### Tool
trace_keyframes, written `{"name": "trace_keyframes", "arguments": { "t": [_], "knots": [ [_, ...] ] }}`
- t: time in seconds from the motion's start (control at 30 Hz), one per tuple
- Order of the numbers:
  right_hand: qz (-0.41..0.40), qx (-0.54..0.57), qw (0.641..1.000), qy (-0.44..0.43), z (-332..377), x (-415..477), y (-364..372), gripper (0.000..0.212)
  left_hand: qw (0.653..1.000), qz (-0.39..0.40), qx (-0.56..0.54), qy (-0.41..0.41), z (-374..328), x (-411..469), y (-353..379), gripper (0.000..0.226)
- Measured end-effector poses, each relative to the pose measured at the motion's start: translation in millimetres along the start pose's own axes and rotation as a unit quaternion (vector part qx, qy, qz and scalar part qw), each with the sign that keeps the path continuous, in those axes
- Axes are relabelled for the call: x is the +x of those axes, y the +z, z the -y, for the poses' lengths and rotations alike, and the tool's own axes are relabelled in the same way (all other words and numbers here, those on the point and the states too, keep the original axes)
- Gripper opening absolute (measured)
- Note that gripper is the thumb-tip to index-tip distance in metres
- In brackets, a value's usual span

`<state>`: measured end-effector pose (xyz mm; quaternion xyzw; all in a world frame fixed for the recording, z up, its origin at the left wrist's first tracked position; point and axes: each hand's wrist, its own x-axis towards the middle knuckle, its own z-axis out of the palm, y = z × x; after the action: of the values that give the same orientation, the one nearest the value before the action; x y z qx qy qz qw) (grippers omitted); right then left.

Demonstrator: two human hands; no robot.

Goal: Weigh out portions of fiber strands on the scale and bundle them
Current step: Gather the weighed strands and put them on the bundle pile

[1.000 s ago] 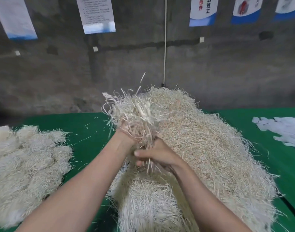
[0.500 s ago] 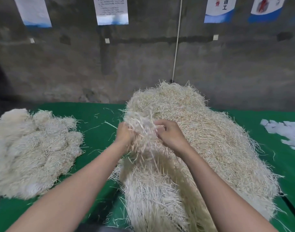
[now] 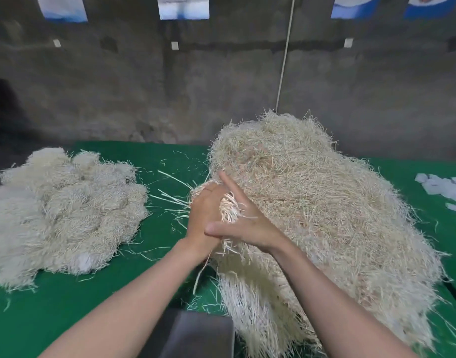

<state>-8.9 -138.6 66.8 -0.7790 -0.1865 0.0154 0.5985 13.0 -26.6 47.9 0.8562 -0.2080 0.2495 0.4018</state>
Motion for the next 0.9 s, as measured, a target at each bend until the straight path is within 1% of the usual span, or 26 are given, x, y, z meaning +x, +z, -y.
{"name": "trace_keyframes", "arguments": {
  "t": [0.07,0.1,0.13,0.17,0.2,0.23,0.27,0.3,0.33,0.37,0.4,0.43,0.47,0.5,0.53,0.57,0.6,0.63,0.67,0.7,0.73,0.77,0.8,0.83,0.87,0.9],
  "knots": [
    [0.015,0.046,0.999,0.023,-9.2,-9.2,14.1,0.098,0.999,-0.013,-0.032,-0.03,-4.3,-18.5,-11.5,0.027],
    [0.032,0.053,0.997,0.034,-12.3,-14.4,17.9,0.094,0.998,0.011,-0.034,-0.057,-1.3,-27.1,-19.4,0.034],
    [0.052,0.048,0.996,0.05,-13.7,-19.3,20.2,0.09,0.992,0.065,-0.037,-0.099,3.5,-35.2,-29.6,0.047],
    [0.064,0.032,0.995,0.067,-15.1,-23.0,22.0,0.084,0.974,0.15,-0.066,-0.158,11.1,-41.7,-41.8,0.061],
    [0.066,0.008,0.994,0.082,-17.5,-26.2,24.5,0.078,0.936,0.241,-0.144,-0.213,18.6,-46.6,-55.9,0.07],
    [0.066,-0.016,0.993,0.093,-19.7,-29.7,28.2,0.071,0.877,0.316,-0.26,-0.252,25.3,-50.6,-70.5,0.071],
    [0.067,-0.031,0.992,0.1,-22.2,-32.6,32.6,0.065,0.801,0.361,-0.391,-0.272,30.4,-54.0,-84.3,0.063],
    [0.069,-0.032,0.992,0.105,-24.4,-34.4,38.6,0.06,0.747,0.368,-0.475,-0.283,33.3,-57.1,-93.8,0.053],
    [0.068,-0.031,0.991,0.107,-27.5,-35.2,45.6,0.056,0.724,0.34,-0.514,-0.31,37.7,-60.0,-97.5,0.047],
    [0.055,-0.055,0.991,0.109,-31.8,-35.3,51.6,0.052,0.71,0.283,-0.538,-0.357,42.8,-62.3,-99.0,0.045],
    [0.024,-0.114,0.987,0.114,-37.3,-34.0,55.5,0.048,0.691,0.214,-0.549,-0.418,49.5,-63.8,-98.3,0.046],
    [-0.017,-0.184,0.974,0.129,-42.6,-31.9,57.8,0.045,0.683,0.164,-0.547,-0.455,57.1,-67.1,-97.0,0.046],
    [-0.057,-0.221,0.962,0.148,-46.1,-30.0,59.2,0.042,0.703,0.138,-0.524,-0.46,62.7,-71.1,-94.6,0.042],
    [-0.091,-0.217,0.957,0.167,-48.6,-28.8,59.3,0.041,0.763,0.137,-0.449,-0.445,65.7,-73.4,-94.5,0.039],
    [-0.115,-0.19,0.958,0.18,-49.7,-28.5,58.9,0.041,0.832,0.134,-0.346,-0.412,70.9,-75.0,-95.3,0.036],
    [-0.133,-0.15,0.961,0.192,-49.7,-28.3,59.0,0.043,0.88,0.119,-0.266,-0.376,75.5,-76.8,-96.4,0.038],
    [-0.151,-0.106,0.961,0.205,-47.3,-28.1,60.2,0.047,0.902,0.115,-0.227,-0.349,78.7,-77.9,-97.0,0.051],
    [-0.166,-0.059,0.959,0.22,-43.6,-27.5,63.5,0.051,0.902,0.129,-0.233,-0.34,80.2,-78.4,-97.4,0.072],
    [-0.179,-0.012,0.956,0.232,-39.6,-27.2,68.7,0.055,0.884,0.154,-0.272,-0.346,78.9,-78.1,-96.3,0.091],
    [-0.189,0.027,0.951,0.245,-36.4,-27.1,75.7,0.059,0.856,0.181,-0.327,-0.358,75.6,-78.1,-92.7,0.102],
    [-0.192,0.052,0.945,0.258,-33.3,-26.7,83.4,0.059,0.825,0.2,-0.381,-0.367,70.8,-78.5,-87.7,0.104],
    [-0.184,0.056,0.943,0.27,-30.0,-27.4,91.0,0.059,0.807,0.201,-0.416,-0.368,65.6,-79.6,-82.1,0.101],
    [-0.172,0.048,0.944,0.279,-26.2,-29.0,98.1,0.057,0.804,0.185,-0.428,-0.369,60.3,-80.6,-76.1,0.093],
    [-0.158,0.038,0.948,0.274,-23.0,-31.6,103.8,0.056,0.809,0.147,-0.425,-0.379,55.5,-80.0,-70.5,0.081],
    [-0.143,0.027,0.956,0.256,-20.8,-35.2,107.6,0.056,0.809,0.093,-0.414,-0.407,53.7,-78.6,-65.4,0.071],
    [-0.123,0.009,0.966,0.229,-20.4,-39.8,109.5,0.062,0.8,0.037,-0.403,-0.442,55.6,-77.7,-60.0,0.066]
  ]
}}
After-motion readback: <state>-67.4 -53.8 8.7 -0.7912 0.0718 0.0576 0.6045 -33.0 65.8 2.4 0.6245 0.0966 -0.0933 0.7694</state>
